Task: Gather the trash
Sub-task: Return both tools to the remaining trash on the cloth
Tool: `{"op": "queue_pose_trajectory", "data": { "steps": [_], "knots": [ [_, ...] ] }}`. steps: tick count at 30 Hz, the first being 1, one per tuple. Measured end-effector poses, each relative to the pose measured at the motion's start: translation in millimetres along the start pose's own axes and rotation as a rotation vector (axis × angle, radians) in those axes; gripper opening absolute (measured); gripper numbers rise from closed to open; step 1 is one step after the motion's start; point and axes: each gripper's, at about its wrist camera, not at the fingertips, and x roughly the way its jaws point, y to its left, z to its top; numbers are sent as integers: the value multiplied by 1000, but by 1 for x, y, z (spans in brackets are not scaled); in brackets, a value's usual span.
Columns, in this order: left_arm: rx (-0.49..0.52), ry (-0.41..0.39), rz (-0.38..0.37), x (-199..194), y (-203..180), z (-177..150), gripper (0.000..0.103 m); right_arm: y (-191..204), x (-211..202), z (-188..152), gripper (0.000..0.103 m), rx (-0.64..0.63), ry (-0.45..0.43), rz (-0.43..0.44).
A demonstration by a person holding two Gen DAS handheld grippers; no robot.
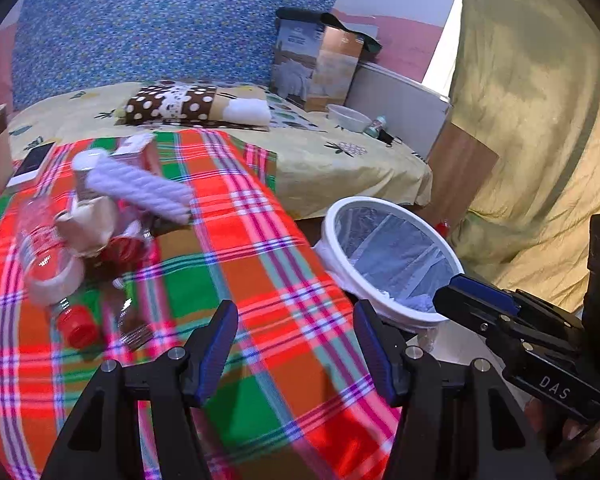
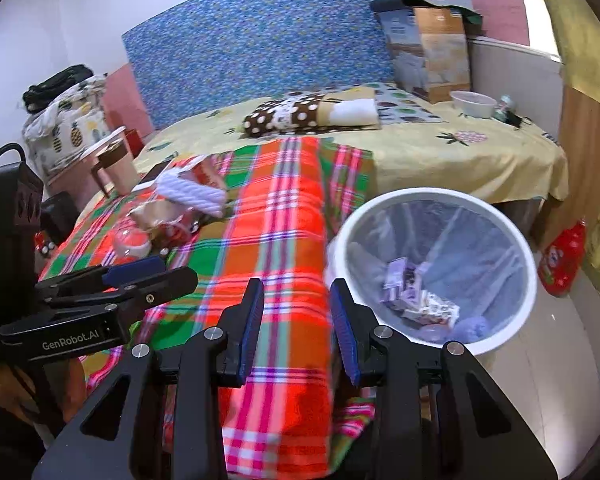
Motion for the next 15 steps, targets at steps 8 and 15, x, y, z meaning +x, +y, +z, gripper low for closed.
{"op": "queue_pose_trajectory", "data": {
  "steps": [8, 15],
  "knots": [
    [-42, -33, 38, -26, 25, -18, 60, 23, 2, -1, 37, -42, 7, 52],
    [-74, -54, 89, -43, 44, -27, 60, 43, 7, -8, 37, -64, 33, 115]
  ]
}}
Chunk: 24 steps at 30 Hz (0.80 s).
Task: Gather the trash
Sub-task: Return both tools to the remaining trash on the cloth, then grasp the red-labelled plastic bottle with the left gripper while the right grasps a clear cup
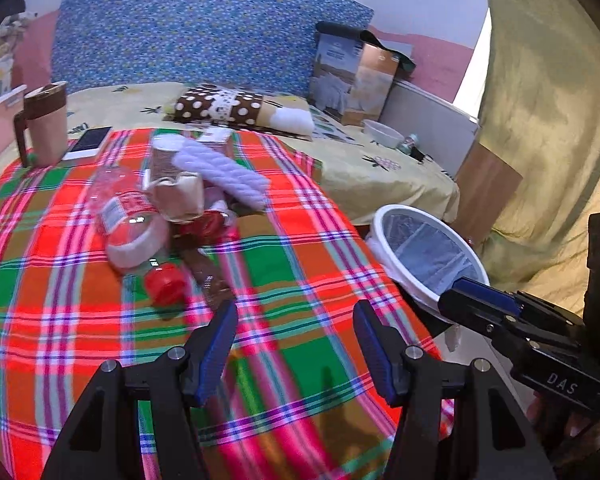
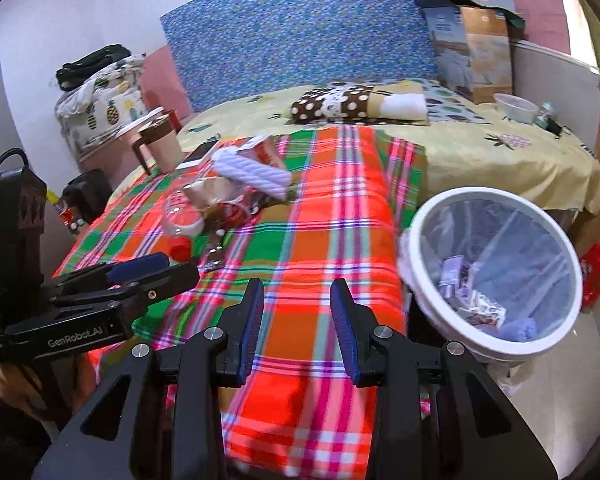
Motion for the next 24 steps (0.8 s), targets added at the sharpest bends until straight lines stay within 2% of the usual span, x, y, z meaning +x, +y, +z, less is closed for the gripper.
{"op": "queue_pose_trajectory", "data": {
  "steps": [5, 12, 24],
  "knots": [
    [-24, -16, 24, -8, 15, -1, 60, 8, 2, 1, 37, -7, -1, 18],
    [-84, -30, 106, -12, 43, 3, 60, 16, 10, 8, 37, -23, 6, 28],
    [-205, -16, 211, 15, 94, 25, 60, 22, 29, 14, 37, -51, 35, 49]
  ]
}}
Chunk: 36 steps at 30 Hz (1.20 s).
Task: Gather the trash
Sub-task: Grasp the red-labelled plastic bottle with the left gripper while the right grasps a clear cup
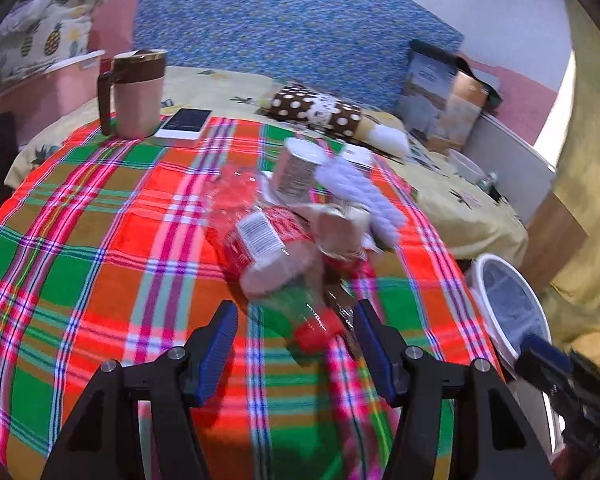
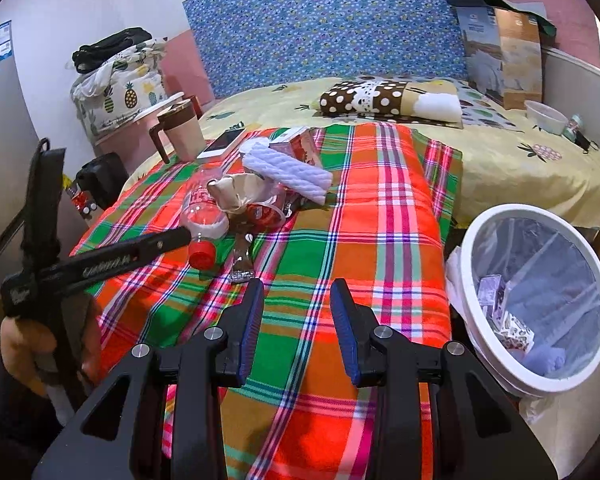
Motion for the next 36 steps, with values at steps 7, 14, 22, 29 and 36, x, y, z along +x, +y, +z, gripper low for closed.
{"op": "queue_pose_trajectory", "data": {
  "steps": [7, 14, 22, 29, 36],
  "knots": [
    [-38, 72, -5, 27, 1, -2, 60, -4, 11, 5, 37, 4, 19, -1],
    [-62, 127, 22, 45, 3, -6, 37, -6, 22, 5, 37, 9, 52, 7],
    [-59, 94, 78, 22, 25, -16, 32, 7, 28, 10, 37, -13, 60, 35],
    [-82, 97, 92, -6, 54, -25, 33, 28, 38, 17, 37, -53, 65, 81],
    [-77, 36, 82, -30, 62, -21, 58, 45, 48, 29, 37, -68, 56, 104]
  ]
}}
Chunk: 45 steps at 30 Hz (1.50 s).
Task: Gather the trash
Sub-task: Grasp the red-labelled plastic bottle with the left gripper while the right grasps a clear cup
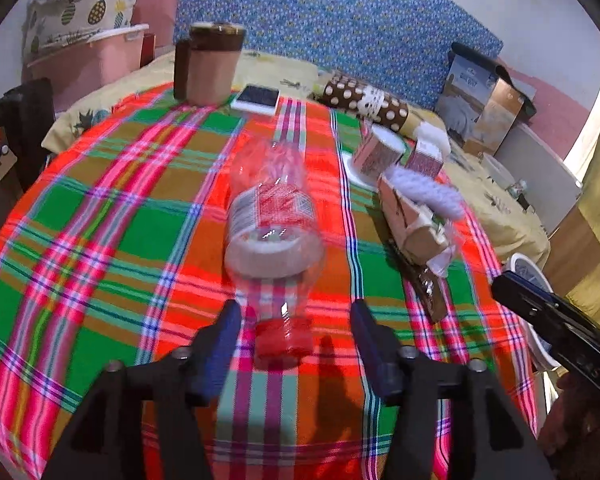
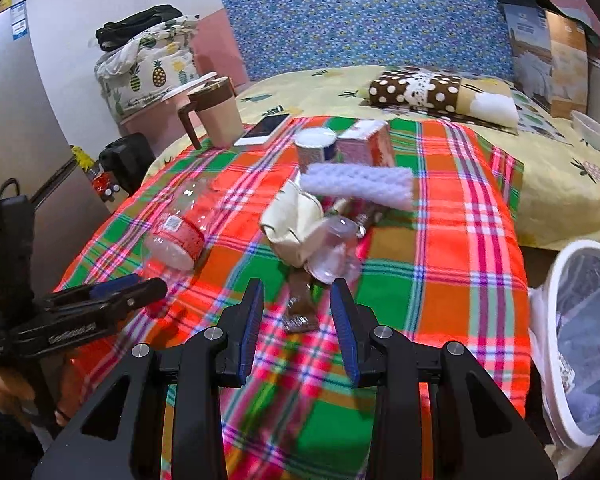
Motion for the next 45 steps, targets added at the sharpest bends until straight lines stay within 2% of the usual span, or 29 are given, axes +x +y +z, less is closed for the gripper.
{"op": "queue_pose_trajectory", "data": {
  "steps": [5, 10, 16, 27, 30, 45],
  "knots": [
    [10, -36, 30, -2, 4, 10, 63, -2, 8, 8, 37, -7, -6, -35],
    [-3, -54, 71, 9, 13, 27, 64, -12, 25, 14, 37, 15, 16, -83],
    [8, -41, 94, 28, 20, 42, 67, -18, 44, 18, 37, 29, 46, -91],
    [-28, -22, 73, 46, 21, 54, 67, -23, 52, 16, 35, 58, 57, -60],
    [-25, -13, 71, 48, 21, 55, 63, -24, 50, 14, 34, 65, 52, -51],
    [13, -40, 23, 22, 1, 40, 61, -27, 23, 9, 34, 81, 6, -39]
  ]
}}
